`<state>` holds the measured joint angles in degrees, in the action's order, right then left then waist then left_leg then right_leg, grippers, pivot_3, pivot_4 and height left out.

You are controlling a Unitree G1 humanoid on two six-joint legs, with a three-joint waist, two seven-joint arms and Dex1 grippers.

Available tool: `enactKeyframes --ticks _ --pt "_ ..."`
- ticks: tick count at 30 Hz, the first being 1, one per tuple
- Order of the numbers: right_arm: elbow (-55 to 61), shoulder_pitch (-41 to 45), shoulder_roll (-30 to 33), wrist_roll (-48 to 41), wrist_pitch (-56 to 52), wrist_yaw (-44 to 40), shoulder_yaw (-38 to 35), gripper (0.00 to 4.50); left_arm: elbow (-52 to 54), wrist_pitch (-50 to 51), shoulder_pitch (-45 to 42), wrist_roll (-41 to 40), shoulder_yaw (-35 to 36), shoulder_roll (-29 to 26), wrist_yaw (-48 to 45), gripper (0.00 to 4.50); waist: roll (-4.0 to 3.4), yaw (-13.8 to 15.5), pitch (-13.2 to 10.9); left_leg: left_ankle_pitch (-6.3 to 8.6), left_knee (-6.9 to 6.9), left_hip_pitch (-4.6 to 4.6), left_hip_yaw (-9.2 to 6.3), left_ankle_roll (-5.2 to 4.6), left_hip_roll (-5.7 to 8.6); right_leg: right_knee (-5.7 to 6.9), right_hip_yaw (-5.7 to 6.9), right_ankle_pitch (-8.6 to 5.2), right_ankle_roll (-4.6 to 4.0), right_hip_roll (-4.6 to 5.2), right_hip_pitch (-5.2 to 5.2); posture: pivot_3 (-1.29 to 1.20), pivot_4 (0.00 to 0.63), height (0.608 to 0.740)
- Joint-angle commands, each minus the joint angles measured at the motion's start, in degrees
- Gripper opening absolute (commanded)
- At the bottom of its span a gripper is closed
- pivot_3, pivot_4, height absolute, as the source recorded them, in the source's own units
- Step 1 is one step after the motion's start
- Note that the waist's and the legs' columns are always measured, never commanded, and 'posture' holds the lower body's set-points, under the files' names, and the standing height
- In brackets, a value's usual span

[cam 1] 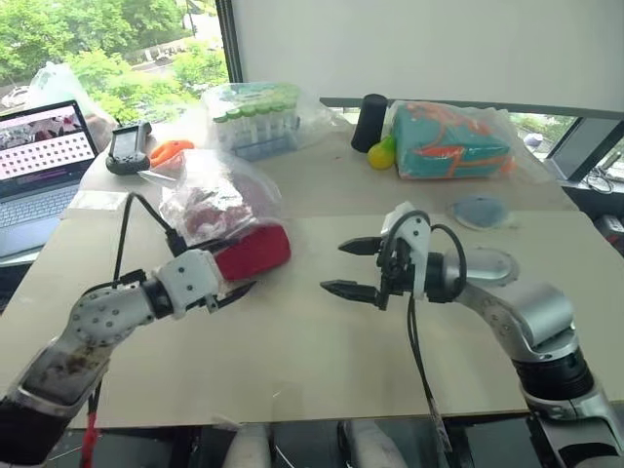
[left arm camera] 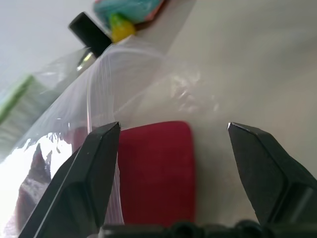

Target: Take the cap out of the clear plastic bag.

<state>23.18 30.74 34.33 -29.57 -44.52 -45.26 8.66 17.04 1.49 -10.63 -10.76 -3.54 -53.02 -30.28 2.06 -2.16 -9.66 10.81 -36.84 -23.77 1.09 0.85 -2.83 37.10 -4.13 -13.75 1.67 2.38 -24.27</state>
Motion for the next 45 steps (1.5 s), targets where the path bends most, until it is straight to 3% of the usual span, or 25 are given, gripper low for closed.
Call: enactKeyframes --ticks 1,9,18,25,32,40,43,45 --pt "2.61 -0.07 -0.52 0.38 0.88 0.86 -0.13 4.5 -0.97 -1.18 -1.86 4.72 1.47 3.09 2.3 3.73 0.0 -0.09 0.0 0.0 0.0 0.0 -0.01 0.0 0.0 -0.01 -0.01 0.01 -0.01 0.0 0.0 0.0 0.15 0.74" --pt "2.04 -0.13 -0.99 0.95 1.22 0.92 0.03 4.5 2.9 -6.54 0.89 9.56 4.17 7.04 2.11 3.73 0.0 -0.22 0.0 0.0 0.0 -0.03 -0.04 0.0 0.0 0.0 -0.03 0.15 -0.23 0.0 -0.01 0.0 0.15 0.74" --pt "0.48 0.26 -1.01 1.58 2.1 -0.65 0.12 4.5 7.48 -17.34 11.39 17.08 10.99 9.2 5.13 3.73 0.0 -0.29 0.0 0.0 0.0 -0.02 -0.03 0.0 -0.01 0.0 -0.04 0.15 -0.24 0.02 -0.01 0.0 0.15 0.74" --pt "-0.4 0.72 -1.85 2.04 2.59 -1.18 0.55 4.5 2.59 -16.19 7.55 24.64 11.19 11.18 9.21 3.73 0.0 0.13 0.0 -0.02 -0.02 0.03 -0.02 -0.04 0.01 -0.04 -0.01 0.05 -0.06 0.04 0.08 0.0 0.15 0.74" --pt "-0.63 1.15 -2.31 2.21 2.49 -1.29 0.48 4.5 -2.89 -12.42 5.98 29.73 6.95 14.02 9.39 3.73 0.0 -0.13 0.0 -0.02 0.01 -0.05 -0.04 -0.05 0.01 -0.01 0.01 0.15 -0.21 0.03 0.01 0.0 0.15 0.74" --pt "-0.72 1.32 -2.76 2.33 2.33 -1.06 0.5 4.5 -13.51 -8.34 -4.49 31.67 4.69 17.82 12.47 3.73 0.01 0.02 0.0 -0.02 -0.01 -0.03 -0.1 -0.05 0.04 -0.01 0.04 0.14 -0.17 0.02 0.04 0.0 0.15 0.74" --pt "-0.71 1.32 -3.01 2.41 2.38 -0.83 0.5 4.5 -13.91 -7.77 -6.78 29.6 4.85 18.3 10.88 3.06 0.01 0.0 0.0 -0.02 -0.01 -0.08 -0.11 -0.05 0.04 -0.01 0.04 0.15 -0.18 0.03 0.02 0.0 0.15 0.74" --pt "-0.73 1.45 -3.27 2.47 2.29 -0.58 0.54 4.5 -13.81 -6.84 -8.01 28.32 5.43 18.3 9.94 2.22 0.01 -0.1 0.0 -0.02 0.0 -0.09 -0.12 -0.05 0.04 -0.01 0.04 0.16 -0.18 0.03 0.01 0.0 0.15 0.74"
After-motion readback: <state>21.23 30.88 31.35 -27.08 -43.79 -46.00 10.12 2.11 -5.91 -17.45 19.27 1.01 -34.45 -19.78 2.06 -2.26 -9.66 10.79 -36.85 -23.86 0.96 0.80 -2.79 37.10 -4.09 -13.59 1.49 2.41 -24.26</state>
